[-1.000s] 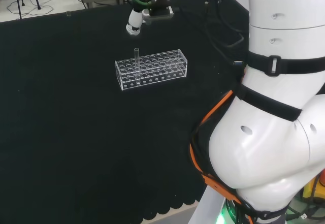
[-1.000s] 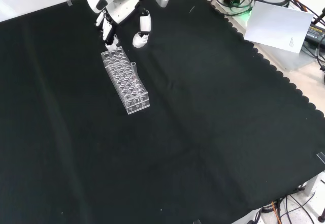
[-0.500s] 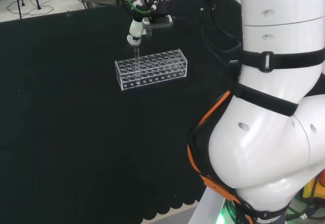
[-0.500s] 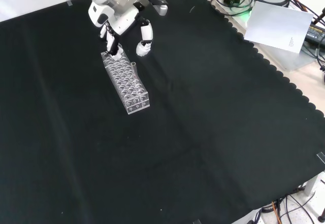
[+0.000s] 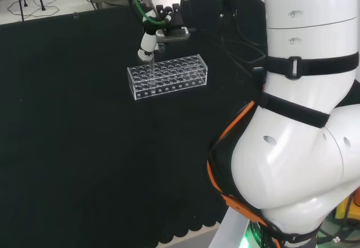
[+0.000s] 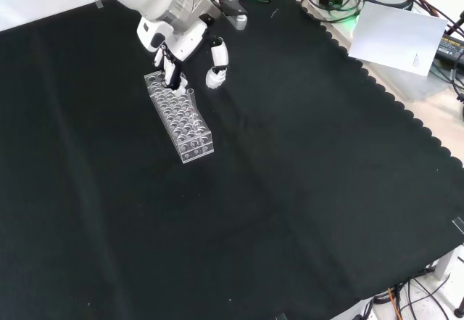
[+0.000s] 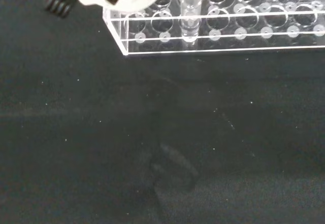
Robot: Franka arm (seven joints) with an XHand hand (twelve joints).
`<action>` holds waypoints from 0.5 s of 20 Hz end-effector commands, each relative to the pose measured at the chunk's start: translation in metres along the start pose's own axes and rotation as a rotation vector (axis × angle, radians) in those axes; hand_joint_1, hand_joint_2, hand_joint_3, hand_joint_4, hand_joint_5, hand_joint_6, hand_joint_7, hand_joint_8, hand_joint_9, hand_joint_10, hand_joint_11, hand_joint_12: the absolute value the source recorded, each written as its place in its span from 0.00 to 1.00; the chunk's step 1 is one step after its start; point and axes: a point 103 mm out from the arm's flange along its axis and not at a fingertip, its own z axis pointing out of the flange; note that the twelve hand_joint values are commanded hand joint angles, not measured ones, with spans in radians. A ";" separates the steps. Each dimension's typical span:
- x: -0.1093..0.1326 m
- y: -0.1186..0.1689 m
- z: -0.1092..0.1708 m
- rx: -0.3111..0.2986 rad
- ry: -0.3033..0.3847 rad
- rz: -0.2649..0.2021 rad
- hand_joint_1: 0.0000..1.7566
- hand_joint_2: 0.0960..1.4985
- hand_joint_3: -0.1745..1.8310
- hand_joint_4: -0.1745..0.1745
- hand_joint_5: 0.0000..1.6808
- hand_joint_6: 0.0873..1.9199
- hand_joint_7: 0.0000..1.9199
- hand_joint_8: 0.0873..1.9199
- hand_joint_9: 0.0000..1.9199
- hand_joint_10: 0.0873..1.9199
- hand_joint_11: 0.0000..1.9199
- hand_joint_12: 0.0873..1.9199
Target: Pick up the test tube.
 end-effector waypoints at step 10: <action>0.001 0.025 0.016 0.035 -0.061 0.024 0.58 0.36 0.46 0.09 0.27 0.43 0.39 0.41 0.35 0.40 0.14 0.74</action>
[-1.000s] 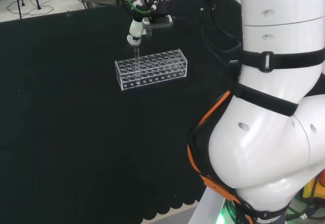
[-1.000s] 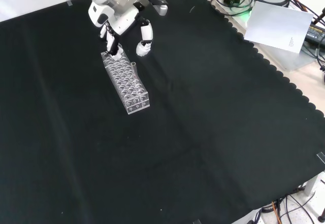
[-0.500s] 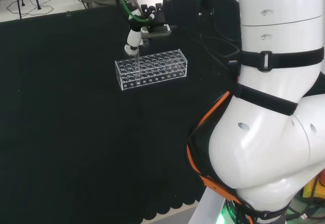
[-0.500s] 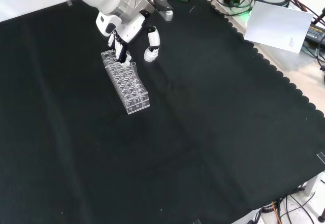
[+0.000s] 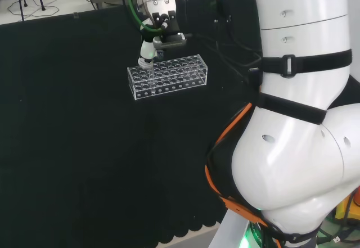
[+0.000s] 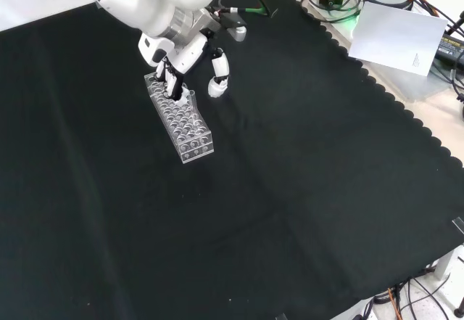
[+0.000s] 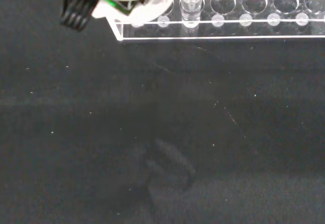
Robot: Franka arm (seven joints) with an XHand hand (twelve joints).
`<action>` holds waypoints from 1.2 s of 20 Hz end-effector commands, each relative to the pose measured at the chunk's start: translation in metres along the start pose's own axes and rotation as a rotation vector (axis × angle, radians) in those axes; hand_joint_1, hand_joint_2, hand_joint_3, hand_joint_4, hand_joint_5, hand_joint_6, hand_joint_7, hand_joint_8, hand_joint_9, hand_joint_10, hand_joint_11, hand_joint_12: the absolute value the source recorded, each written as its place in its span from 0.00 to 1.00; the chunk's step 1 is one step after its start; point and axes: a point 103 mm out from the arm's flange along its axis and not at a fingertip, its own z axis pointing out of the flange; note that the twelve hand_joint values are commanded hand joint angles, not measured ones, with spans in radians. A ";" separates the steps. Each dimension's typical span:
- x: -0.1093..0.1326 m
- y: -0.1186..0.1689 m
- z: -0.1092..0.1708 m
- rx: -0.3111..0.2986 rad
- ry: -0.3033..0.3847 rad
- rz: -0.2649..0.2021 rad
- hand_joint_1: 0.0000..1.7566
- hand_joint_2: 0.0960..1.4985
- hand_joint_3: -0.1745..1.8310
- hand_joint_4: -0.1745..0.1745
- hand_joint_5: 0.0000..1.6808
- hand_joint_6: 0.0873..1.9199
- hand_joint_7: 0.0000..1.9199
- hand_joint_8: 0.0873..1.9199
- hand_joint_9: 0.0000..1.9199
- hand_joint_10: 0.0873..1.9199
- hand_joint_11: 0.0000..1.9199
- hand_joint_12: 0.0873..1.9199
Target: Pick up the test tube.
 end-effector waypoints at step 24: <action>0.007 0.023 -0.011 -0.225 0.058 0.076 0.80 0.42 0.35 0.00 0.77 0.26 0.72 0.30 0.69 0.14 0.39 0.61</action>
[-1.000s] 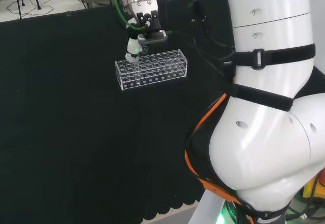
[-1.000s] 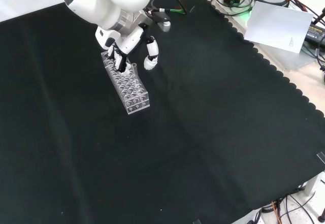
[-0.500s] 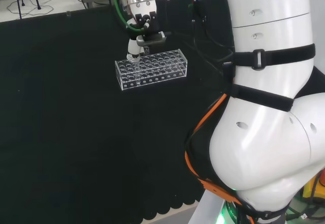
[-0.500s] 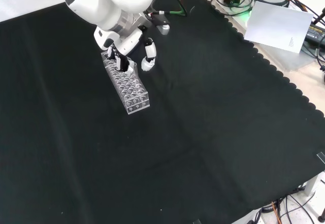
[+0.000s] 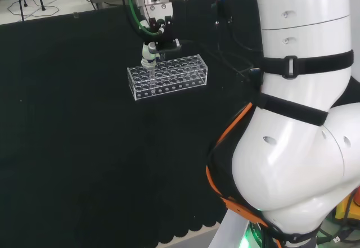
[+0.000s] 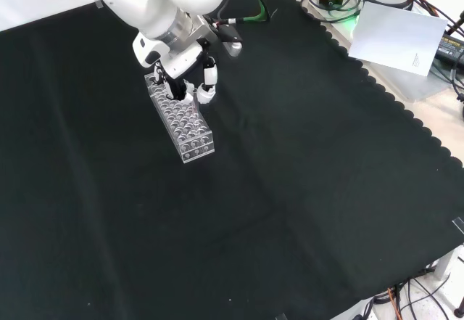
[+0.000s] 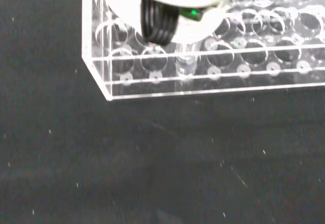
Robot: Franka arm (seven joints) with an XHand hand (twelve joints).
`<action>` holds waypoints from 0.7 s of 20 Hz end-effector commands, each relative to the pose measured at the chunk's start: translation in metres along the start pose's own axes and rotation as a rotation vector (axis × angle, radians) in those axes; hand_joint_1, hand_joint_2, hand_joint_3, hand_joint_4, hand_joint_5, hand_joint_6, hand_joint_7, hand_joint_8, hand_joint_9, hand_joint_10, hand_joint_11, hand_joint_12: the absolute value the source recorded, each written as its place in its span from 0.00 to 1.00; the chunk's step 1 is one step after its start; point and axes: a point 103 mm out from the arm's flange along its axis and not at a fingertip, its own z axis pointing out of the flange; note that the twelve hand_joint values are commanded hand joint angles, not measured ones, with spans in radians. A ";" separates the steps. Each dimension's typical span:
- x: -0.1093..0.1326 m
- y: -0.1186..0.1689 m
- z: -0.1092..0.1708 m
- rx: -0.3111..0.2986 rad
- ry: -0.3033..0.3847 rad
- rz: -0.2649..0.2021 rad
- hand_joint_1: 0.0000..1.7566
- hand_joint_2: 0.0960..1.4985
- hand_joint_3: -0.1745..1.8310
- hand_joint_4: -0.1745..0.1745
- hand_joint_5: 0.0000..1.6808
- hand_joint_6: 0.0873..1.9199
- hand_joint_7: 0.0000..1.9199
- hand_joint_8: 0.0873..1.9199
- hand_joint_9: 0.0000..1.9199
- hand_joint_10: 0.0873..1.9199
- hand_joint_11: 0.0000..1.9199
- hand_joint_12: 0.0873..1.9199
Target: Pick up the test tube.
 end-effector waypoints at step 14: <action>-0.006 -0.006 -0.027 -0.098 0.051 -0.007 0.81 0.40 0.36 0.00 0.81 0.19 0.76 0.25 0.75 0.00 0.40 0.60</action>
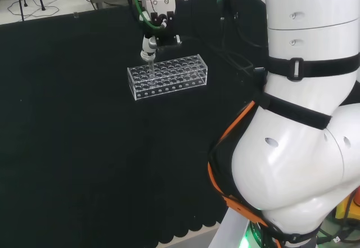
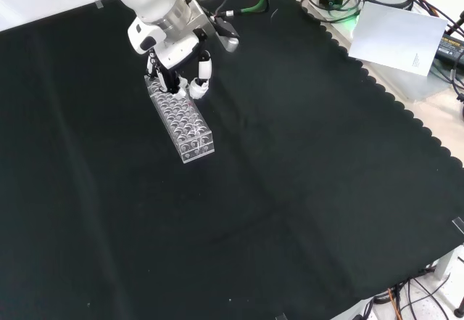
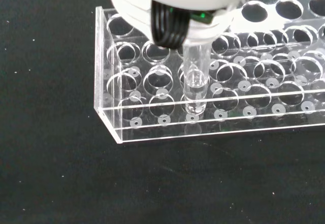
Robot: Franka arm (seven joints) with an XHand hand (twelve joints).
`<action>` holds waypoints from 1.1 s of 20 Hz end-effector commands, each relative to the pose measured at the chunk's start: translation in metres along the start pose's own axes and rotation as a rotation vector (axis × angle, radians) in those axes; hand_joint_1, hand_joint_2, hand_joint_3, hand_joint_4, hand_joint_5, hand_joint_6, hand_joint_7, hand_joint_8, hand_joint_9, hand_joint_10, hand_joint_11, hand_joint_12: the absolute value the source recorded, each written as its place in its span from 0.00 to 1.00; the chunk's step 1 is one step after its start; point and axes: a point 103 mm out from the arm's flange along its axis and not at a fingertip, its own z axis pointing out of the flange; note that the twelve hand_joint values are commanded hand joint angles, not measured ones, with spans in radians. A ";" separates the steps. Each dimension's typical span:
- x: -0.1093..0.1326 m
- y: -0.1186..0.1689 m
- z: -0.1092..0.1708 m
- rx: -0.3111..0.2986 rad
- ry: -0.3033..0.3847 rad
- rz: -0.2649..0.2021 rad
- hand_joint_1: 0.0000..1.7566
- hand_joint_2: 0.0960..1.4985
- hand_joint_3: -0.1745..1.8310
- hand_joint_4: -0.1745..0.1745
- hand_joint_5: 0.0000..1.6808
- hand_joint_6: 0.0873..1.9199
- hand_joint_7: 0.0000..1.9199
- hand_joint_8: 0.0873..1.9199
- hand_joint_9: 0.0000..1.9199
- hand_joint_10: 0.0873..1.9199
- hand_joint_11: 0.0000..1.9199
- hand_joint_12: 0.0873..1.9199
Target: Pick up the test tube.
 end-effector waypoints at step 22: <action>0.002 -0.040 -0.084 -0.069 0.049 -0.044 0.81 0.38 0.38 0.00 0.82 0.18 0.76 0.24 0.77 0.00 0.39 0.60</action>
